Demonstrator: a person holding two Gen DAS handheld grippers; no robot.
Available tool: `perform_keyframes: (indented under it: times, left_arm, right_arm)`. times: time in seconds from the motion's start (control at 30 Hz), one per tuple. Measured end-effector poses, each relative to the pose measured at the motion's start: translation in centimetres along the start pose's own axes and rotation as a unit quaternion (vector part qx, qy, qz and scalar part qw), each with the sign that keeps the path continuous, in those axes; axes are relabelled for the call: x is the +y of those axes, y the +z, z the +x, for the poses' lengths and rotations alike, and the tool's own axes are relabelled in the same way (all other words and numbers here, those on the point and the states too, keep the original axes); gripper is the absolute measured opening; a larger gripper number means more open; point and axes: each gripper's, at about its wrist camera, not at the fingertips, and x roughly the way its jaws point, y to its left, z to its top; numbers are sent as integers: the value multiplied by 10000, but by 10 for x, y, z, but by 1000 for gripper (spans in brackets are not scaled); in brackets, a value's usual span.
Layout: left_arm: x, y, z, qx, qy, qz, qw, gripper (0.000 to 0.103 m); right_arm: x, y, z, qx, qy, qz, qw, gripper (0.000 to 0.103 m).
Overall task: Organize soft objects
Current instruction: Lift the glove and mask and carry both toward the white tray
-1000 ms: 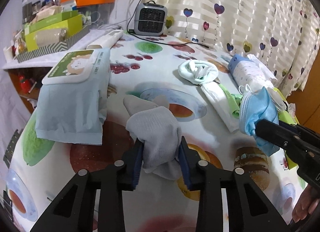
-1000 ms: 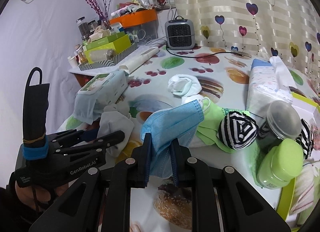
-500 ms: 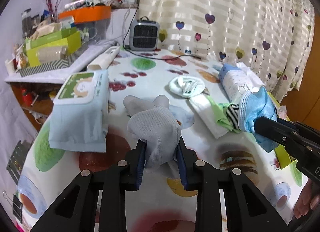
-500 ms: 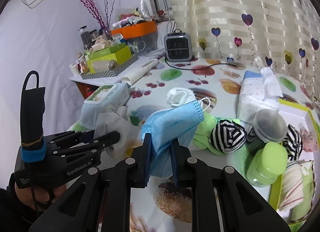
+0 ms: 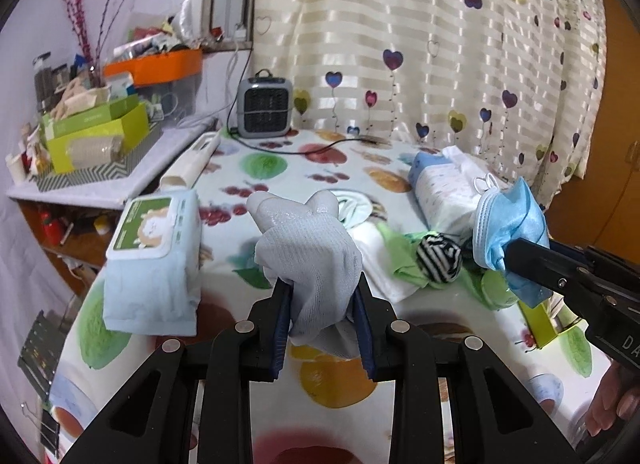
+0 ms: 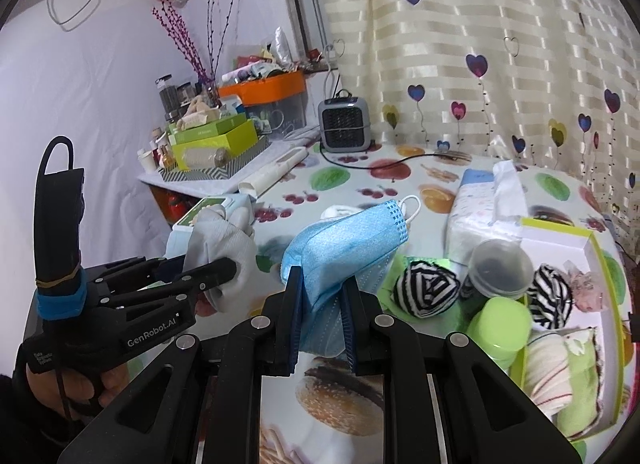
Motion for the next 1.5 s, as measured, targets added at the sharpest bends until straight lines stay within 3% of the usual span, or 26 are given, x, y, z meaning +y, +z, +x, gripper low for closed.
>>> perform_keyframes:
  times: [0.67,1.2,1.5]
  left_arm:
    - [-44,27,-2,-224,-394,364,9983,28]
    - [-71,49,8,-333,-1355,329,9897,28]
    - [-101,60,19,-286,-1647,607,9841,27]
  right_arm:
    - [-33,7,-32,-342,-422,228,9983,18]
    - [-69,10,-48,-491,-815,478,9943,18]
    - [-102,6,-53,-515,-1046,748,9904,18]
